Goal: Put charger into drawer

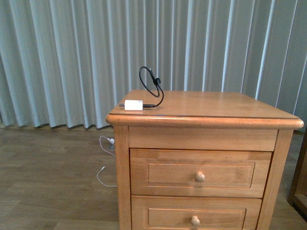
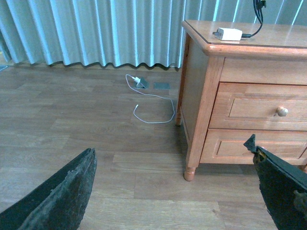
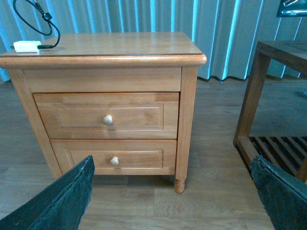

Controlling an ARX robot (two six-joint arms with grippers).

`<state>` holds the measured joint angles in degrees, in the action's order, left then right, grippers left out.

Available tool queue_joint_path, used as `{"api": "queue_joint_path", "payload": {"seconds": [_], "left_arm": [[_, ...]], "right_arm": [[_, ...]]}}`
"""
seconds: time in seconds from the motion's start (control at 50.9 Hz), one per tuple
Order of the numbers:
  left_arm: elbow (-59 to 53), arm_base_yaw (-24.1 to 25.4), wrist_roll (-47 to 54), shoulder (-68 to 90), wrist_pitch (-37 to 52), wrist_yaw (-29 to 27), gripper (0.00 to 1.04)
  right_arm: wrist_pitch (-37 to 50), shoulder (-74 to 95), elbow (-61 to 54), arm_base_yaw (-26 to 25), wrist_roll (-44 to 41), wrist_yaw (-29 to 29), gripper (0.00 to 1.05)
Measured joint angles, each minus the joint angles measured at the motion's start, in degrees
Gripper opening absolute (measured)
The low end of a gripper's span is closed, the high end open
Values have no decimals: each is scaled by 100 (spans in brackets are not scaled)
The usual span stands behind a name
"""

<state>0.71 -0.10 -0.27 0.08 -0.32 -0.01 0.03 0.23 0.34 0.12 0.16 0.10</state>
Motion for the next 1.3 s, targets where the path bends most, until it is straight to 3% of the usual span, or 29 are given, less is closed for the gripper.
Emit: {"api": "queue_joint_path", "payload": {"seconds": [1.199, 1.297], "left_arm": [[0, 0, 2, 0, -2, 0, 99], [0, 0, 2, 0, -2, 0, 99]], "right_arm": [[0, 0, -2, 0, 0, 0, 97], [-46, 334, 11, 509, -192, 1392, 97]]}}
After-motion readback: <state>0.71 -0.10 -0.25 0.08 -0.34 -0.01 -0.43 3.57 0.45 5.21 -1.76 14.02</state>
